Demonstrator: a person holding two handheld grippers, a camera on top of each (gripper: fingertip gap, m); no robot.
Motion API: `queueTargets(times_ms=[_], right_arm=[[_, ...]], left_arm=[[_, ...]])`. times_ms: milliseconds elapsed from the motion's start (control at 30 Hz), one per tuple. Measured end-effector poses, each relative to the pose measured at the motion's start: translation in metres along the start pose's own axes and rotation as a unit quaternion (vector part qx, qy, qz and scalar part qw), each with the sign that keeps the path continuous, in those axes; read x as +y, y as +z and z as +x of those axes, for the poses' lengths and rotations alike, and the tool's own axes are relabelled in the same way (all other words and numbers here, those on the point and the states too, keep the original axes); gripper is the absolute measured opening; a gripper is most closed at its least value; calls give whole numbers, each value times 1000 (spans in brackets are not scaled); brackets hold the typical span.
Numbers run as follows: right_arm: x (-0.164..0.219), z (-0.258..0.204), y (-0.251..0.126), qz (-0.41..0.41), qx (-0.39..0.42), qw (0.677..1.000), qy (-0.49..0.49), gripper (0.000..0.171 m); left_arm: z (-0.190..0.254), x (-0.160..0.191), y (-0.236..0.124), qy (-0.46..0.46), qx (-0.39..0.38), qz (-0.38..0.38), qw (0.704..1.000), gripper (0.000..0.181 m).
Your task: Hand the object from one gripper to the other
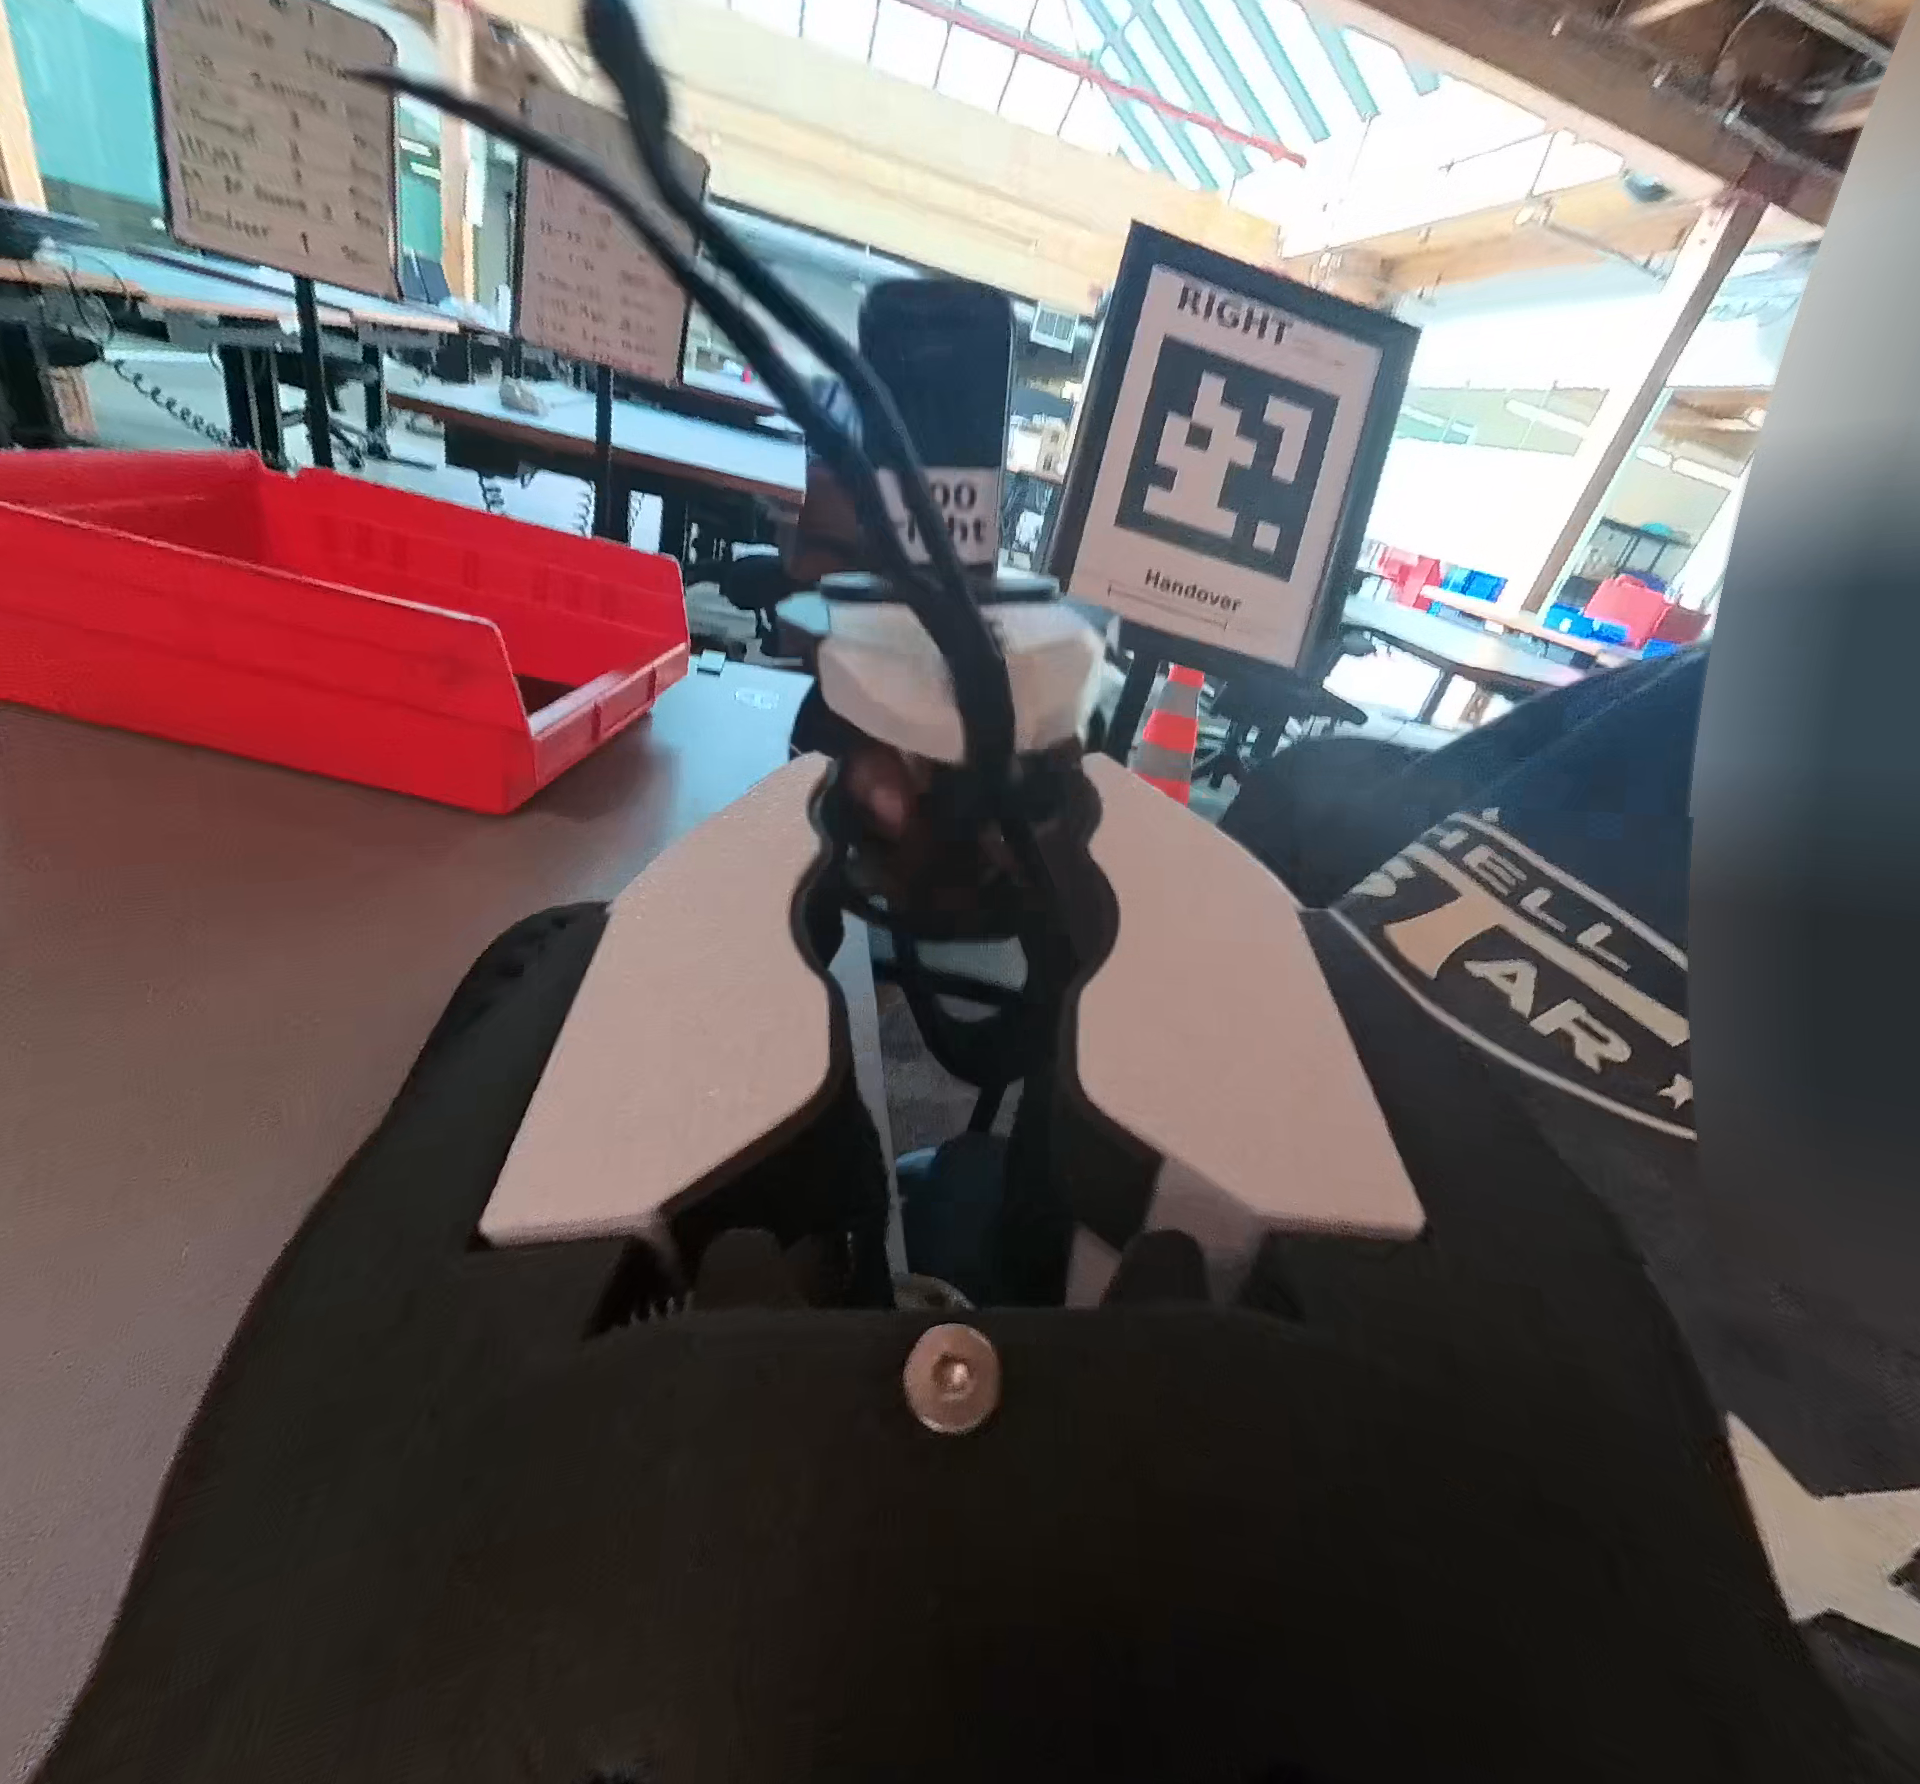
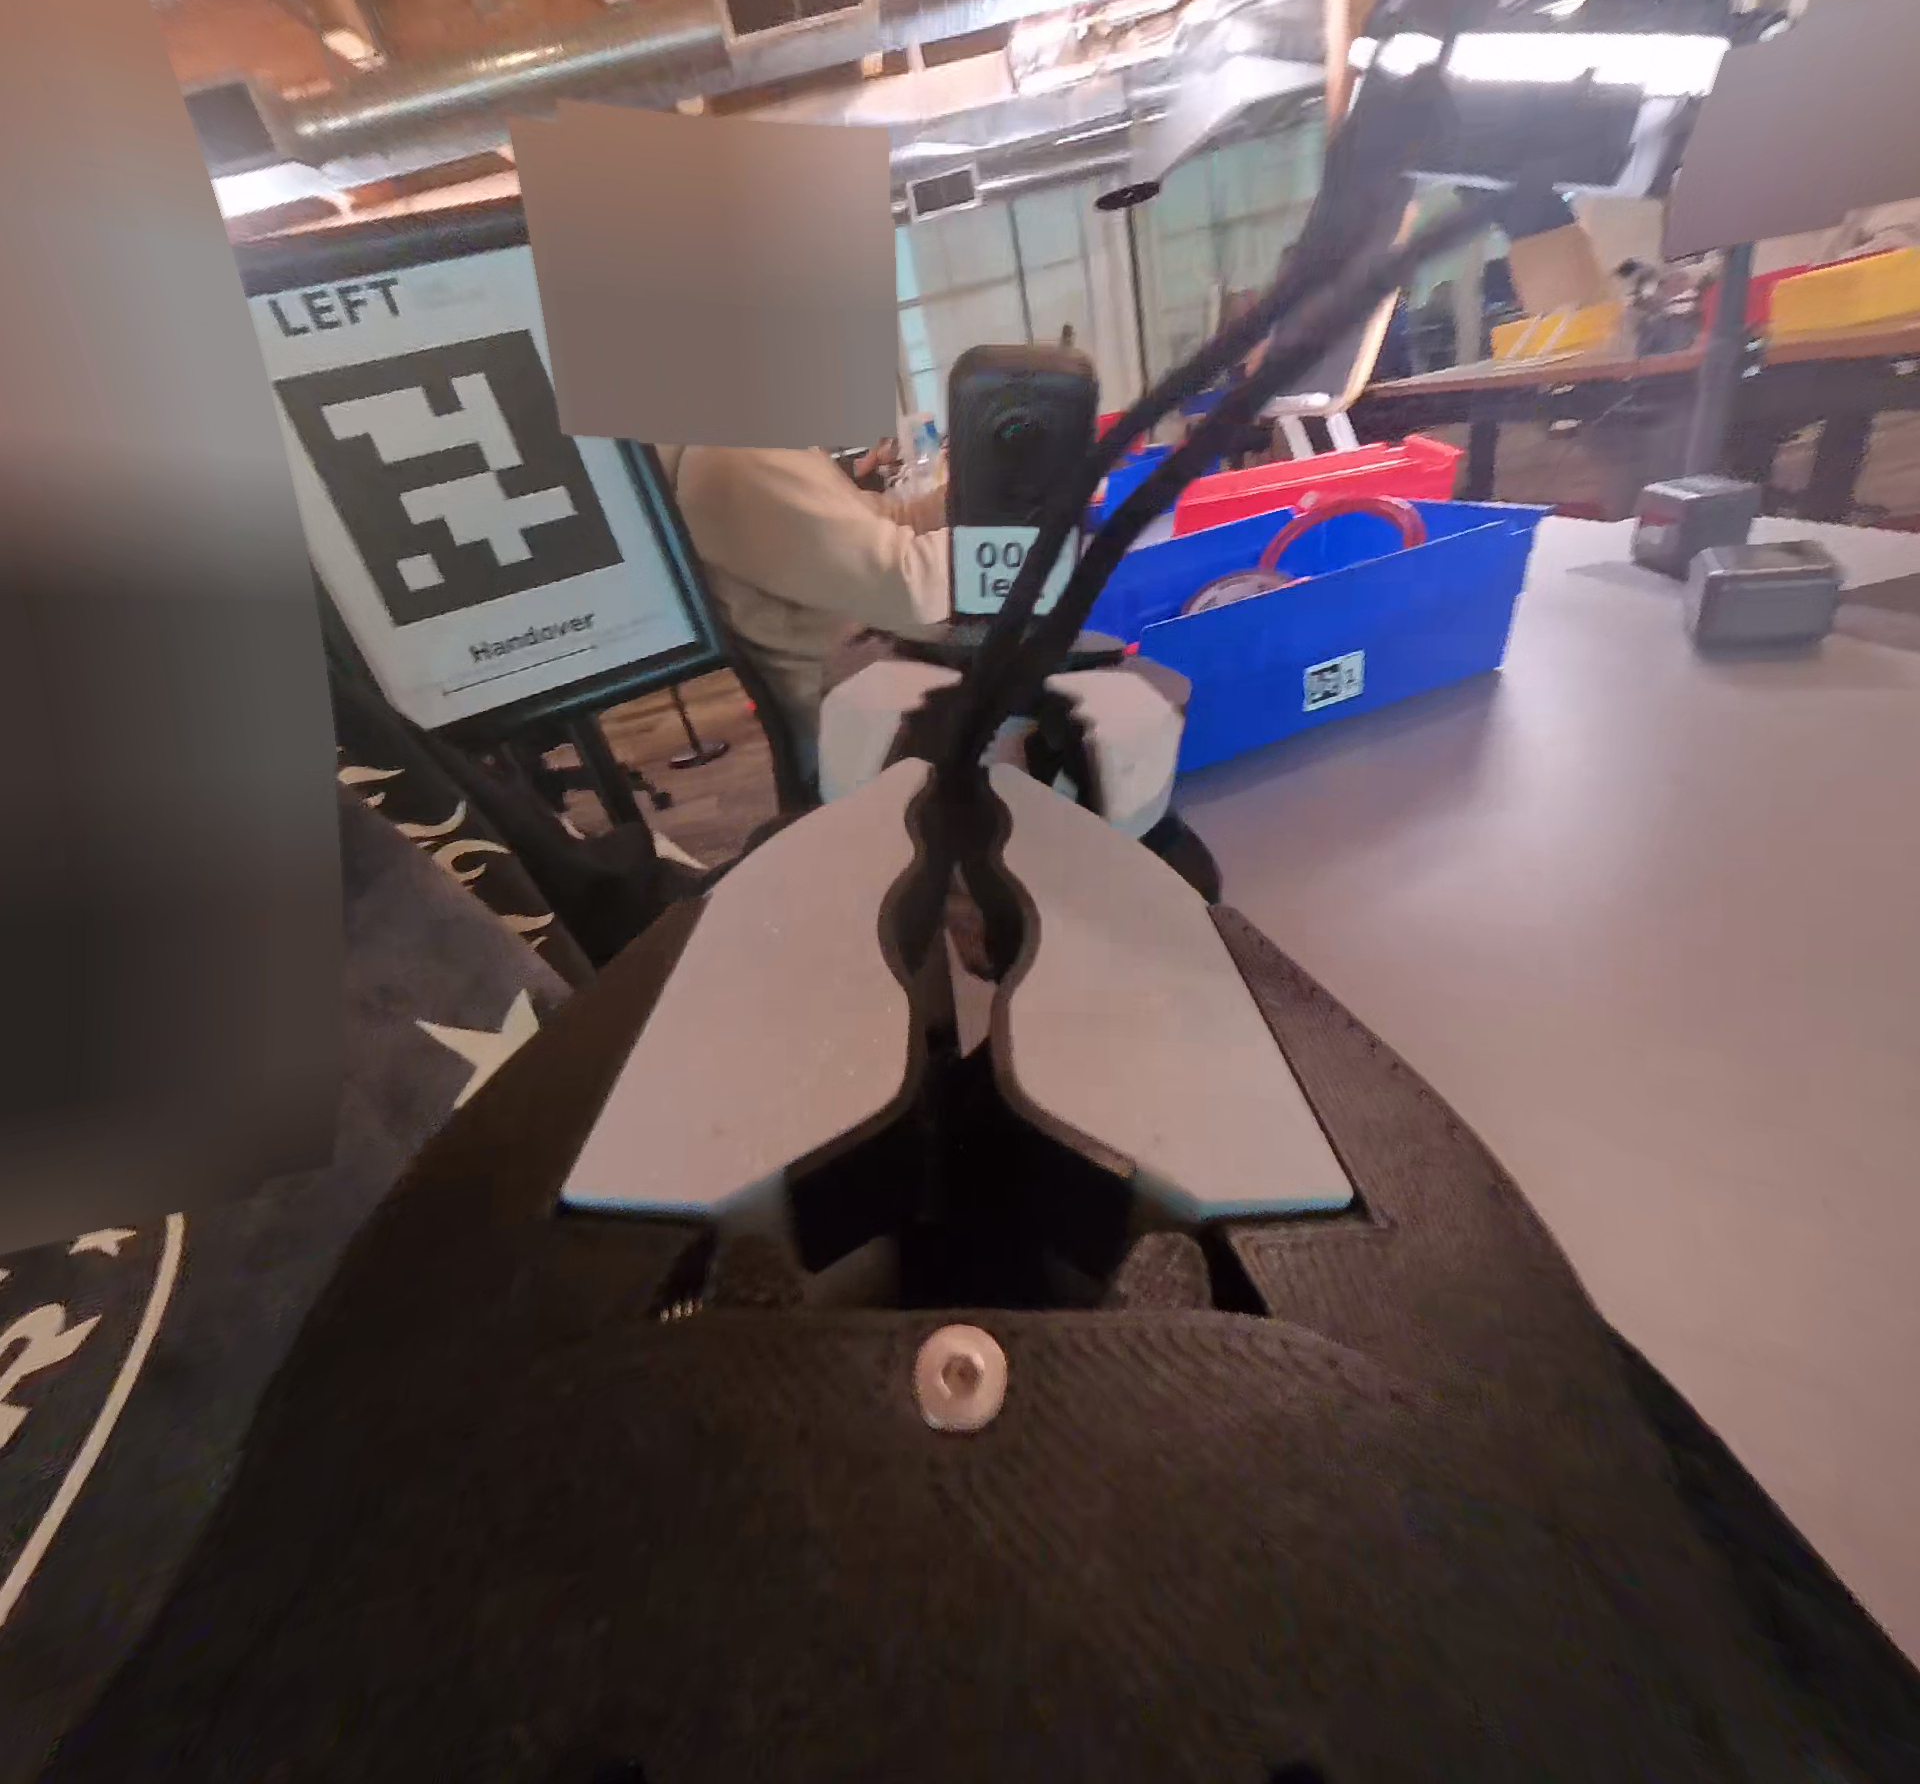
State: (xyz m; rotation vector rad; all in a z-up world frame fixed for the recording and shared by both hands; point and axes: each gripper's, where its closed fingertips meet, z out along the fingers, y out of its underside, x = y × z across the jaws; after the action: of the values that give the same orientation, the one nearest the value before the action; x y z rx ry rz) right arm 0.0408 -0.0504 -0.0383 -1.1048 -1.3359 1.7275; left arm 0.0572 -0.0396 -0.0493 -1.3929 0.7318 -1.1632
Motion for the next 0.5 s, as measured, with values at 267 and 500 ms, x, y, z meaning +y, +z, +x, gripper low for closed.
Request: queueTargets(times_ms=[267,500], right_arm=[[-6,2,-4,3,25,1000,-11,13],[22,-3,9,-63,-24,997,39,31]], left_arm=[[4,4,7,54,-13,-4,998,5],[2,-16,-7,25,-3,57,998,4]])
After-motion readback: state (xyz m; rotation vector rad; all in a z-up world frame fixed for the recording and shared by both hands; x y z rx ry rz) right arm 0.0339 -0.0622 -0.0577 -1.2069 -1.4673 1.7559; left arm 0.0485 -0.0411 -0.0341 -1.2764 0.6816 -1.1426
